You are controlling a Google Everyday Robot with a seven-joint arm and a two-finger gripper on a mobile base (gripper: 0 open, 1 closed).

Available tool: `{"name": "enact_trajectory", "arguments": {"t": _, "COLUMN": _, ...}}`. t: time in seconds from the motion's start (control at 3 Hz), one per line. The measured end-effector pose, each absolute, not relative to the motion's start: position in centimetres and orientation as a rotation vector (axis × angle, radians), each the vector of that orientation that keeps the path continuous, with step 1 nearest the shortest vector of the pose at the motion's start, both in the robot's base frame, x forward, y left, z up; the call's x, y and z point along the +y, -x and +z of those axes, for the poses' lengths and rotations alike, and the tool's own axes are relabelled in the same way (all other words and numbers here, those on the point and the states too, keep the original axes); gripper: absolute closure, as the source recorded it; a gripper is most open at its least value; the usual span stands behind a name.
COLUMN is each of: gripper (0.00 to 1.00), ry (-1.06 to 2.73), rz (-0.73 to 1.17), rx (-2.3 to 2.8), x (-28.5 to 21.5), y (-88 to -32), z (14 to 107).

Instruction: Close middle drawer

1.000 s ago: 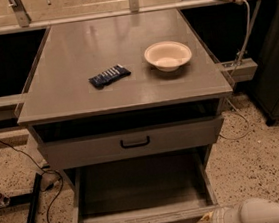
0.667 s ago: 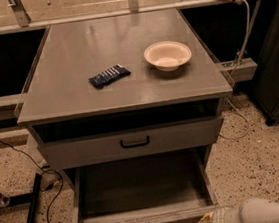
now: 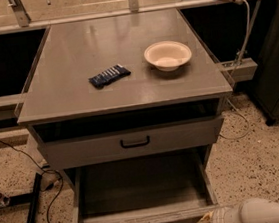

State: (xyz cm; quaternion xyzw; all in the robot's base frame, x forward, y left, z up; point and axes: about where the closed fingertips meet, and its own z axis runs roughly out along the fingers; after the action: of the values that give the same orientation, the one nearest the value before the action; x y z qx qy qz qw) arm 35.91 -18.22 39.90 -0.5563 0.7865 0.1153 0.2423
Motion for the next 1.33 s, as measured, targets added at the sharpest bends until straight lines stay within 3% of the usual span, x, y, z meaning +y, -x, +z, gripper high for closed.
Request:
{"name": "enact_trajectory", "arguments": {"t": 0.33, "gripper": 0.12, "ry": 1.530, "rz": 0.317, "rx": 2.128, "x": -18.0, "y": -36.9, "z": 39.9}}
{"name": "enact_trajectory", "arguments": {"t": 0.67, "gripper": 0.00, "ry": 1.557, "rz": 0.296, "rx": 2.055, "x": -17.0, "y": -39.6, "z": 40.1}}
{"name": "enact_trajectory", "arguments": {"t": 1.33, "gripper": 0.42, "ry": 1.631, "rz": 0.239, "rx": 1.887, "x": -14.7, "y": -47.6, "z": 42.1}}
